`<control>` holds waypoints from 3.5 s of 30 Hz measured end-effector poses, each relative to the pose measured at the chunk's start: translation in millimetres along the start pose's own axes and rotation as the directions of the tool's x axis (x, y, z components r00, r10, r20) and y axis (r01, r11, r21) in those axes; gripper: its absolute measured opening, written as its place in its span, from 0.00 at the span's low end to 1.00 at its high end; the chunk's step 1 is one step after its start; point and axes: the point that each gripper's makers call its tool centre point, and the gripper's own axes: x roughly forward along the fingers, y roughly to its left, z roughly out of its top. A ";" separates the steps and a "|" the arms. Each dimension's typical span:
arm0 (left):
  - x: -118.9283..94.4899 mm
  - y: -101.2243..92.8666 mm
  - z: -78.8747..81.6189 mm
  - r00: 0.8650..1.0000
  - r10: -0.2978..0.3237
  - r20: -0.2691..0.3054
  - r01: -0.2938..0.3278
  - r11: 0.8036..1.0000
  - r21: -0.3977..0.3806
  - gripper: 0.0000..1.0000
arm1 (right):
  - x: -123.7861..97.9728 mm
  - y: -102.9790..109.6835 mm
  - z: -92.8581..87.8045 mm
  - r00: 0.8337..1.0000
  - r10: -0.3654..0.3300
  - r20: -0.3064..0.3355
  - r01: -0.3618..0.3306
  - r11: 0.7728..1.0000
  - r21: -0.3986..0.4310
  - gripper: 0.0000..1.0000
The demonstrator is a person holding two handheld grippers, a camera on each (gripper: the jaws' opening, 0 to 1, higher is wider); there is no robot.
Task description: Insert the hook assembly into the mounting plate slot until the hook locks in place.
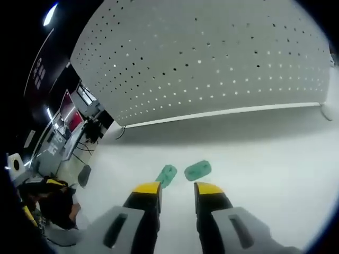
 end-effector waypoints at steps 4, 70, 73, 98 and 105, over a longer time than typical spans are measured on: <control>1.1 0.6 0.2 1.000 -0.002 0.000 0.002 1.000 -0.006 0.84 | 7.6 -6.7 2.9 1.000 -0.027 -0.002 0.027 0.999 0.021 0.22; -14.4 -15.4 25.4 0.995 0.006 0.103 -0.005 1.000 -0.002 0.88 | -20.0 -5.6 41.5 0.993 -0.067 0.098 0.070 0.997 -0.023 0.00; -16.1 -21.0 31.3 0.993 -0.003 0.120 0.002 1.000 0.004 0.88 | -27.4 0.9 46.4 0.991 -0.057 0.121 0.061 0.998 -0.032 0.00; -12.5 -37.2 67.3 0.980 -0.008 0.200 0.013 1.000 -0.022 0.87 | -133.4 89.4 90.8 0.918 0.138 0.373 -0.082 0.983 -0.161 0.00; -1.2 -46.2 75.6 0.980 -0.030 0.195 0.033 0.999 -0.015 0.83 | -159.5 116.8 93.3 0.883 0.195 0.427 -0.130 0.975 -0.178 0.00</control>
